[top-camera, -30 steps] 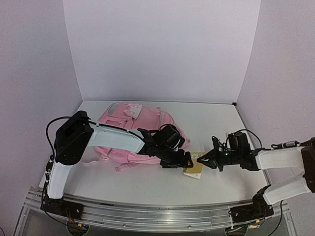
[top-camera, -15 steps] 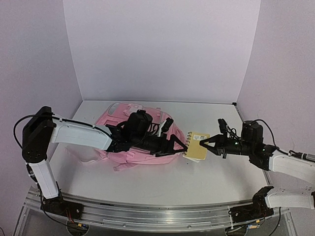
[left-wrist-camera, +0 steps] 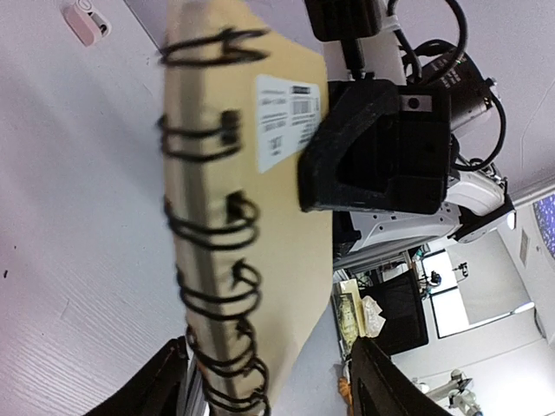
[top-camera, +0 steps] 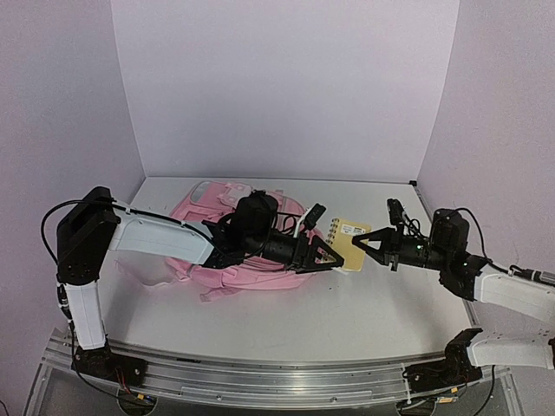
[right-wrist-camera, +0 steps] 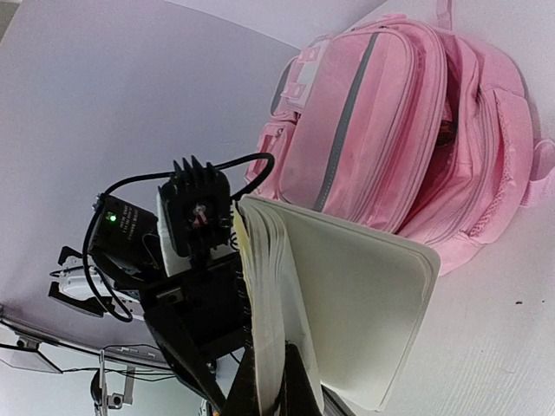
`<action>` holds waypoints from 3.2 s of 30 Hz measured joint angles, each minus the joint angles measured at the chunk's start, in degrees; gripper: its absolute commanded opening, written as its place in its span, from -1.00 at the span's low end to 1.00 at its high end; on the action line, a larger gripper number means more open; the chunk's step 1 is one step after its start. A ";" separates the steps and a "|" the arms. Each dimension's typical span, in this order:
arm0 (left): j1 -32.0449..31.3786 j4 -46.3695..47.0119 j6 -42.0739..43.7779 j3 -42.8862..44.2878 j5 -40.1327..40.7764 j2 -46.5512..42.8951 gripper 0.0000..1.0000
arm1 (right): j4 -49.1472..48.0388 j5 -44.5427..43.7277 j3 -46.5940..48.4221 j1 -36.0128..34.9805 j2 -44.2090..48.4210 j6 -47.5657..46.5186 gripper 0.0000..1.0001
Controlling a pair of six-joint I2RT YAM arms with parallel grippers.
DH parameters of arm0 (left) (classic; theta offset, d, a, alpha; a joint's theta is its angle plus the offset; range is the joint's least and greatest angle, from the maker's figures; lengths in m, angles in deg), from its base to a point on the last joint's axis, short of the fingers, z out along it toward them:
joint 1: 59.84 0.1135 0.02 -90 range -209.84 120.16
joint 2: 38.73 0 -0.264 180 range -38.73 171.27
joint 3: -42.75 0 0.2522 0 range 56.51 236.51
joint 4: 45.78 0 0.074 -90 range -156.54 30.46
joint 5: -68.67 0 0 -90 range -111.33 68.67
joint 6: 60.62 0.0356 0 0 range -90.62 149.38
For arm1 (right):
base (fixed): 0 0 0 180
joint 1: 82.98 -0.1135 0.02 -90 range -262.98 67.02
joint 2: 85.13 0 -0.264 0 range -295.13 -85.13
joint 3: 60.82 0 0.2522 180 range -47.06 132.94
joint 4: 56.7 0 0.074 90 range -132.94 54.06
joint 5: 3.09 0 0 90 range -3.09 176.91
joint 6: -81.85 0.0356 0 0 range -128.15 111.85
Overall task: Pack the student bag
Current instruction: Pick up the stationery from the center of the board, then place the stationery in the student bag.
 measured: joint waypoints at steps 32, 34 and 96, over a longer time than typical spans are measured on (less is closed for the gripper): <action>1.54 -37.07 35.10 4.99 -7.07 -2.96 -1.00 | 47.01 5.96 16.90 0.10 6.13 -36.45 0.76; 1.19 -39.42 38.23 5.02 -9.50 -3.15 -1.00 | 48.52 9.12 17.82 0.09 3.61 -40.40 0.77; -2.15 -83.73 24.74 62.39 68.01 25.67 0.99 | 52.21 -15.51 14.60 2.32 -0.05 -20.82 -1.00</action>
